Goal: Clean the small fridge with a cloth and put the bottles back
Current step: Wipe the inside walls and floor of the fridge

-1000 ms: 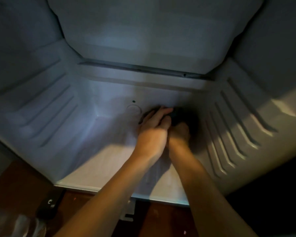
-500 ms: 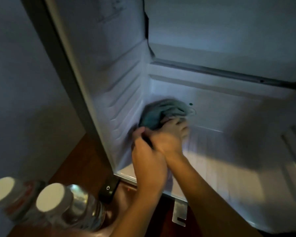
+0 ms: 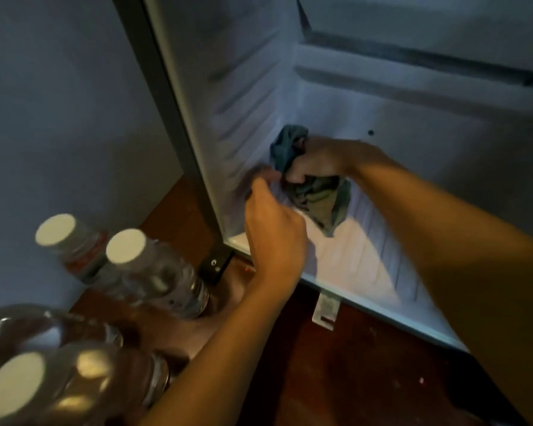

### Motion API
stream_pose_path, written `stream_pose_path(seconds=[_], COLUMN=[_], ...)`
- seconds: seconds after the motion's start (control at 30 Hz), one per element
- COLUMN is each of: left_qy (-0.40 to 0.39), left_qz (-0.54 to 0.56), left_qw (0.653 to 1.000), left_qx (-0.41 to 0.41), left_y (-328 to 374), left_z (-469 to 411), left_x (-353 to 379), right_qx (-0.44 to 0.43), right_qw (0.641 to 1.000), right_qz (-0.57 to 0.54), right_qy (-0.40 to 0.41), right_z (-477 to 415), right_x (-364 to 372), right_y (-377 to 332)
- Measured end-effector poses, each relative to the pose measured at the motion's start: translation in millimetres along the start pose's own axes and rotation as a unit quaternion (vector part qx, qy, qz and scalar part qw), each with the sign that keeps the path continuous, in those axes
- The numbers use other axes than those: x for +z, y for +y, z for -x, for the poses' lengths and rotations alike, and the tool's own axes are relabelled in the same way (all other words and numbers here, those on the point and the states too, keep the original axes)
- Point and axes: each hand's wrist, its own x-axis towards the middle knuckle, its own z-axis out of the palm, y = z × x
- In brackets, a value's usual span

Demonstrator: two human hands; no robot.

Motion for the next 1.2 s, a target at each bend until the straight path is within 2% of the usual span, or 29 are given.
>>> stream_pose_path(seconds=[0.13,0.2,0.27,0.43,0.53,0.63,0.73,0.83,0.93,1.0,1.07,1.2], left_qy=[0.036,0.016,-0.015,-0.058,-0.029,-0.01,-0.075,-0.116,-0.143,-0.162,-0.138,-0.083], left_qz=[0.051,0.13,0.151,0.097,0.109,0.135,0.063,-0.021,-0.034,-0.02,-0.034,-0.048], left_qw=[0.997,0.987,0.981,0.99,0.991,0.99,0.993,0.986,0.983,0.986,0.99,0.995], left_qx=[0.041,0.095,0.122,0.089,0.072,0.026,0.063,0.119,0.108,0.04,-0.005,0.021], left_y=[6.7,11.9,17.5,5.4,-7.0,-13.2,-18.6,-23.1,-14.1,-3.6,3.5,3.1], left_z=[-4.9,-8.1,-15.8,-3.5,13.6,31.5,67.4,76.5,36.6,6.3,-14.1,-27.6], left_x=[-9.0,-12.6,-9.7,-9.8,-18.0,-23.2,-13.7,-3.6,-1.5,4.2,14.3,17.1], right_qx=[-0.036,-0.055,-0.061,-0.062,-0.1,-0.136,-0.091,-0.053,0.024,0.069,0.09,0.082], right_qw=[0.997,0.991,0.987,0.997,0.992,0.986,0.979,0.957,0.95,0.952,0.958,0.96], right_qz=[0.058,0.104,0.14,0.052,0.077,0.079,0.035,0.088,0.122,0.11,0.115,0.153], right_qy=[-0.04,-0.056,-0.05,-0.008,-0.004,0.05,0.177,0.271,0.288,0.279,0.247,0.218], right_z=[15.0,30.4,45.3,88.5,111.8,130.1,134.0,115.8,78.0,43.1,12.3,-4.6], right_x=[6.0,17.5,33.7,68.7,77.5,95.5,112.3,121.5,108.8,87.9,71.3,68.3], right_y=[-9.7,-12.3,-9.6,-1.0,-1.2,15.5,44.9,47.3,34.7,26.7,17.0,5.3])
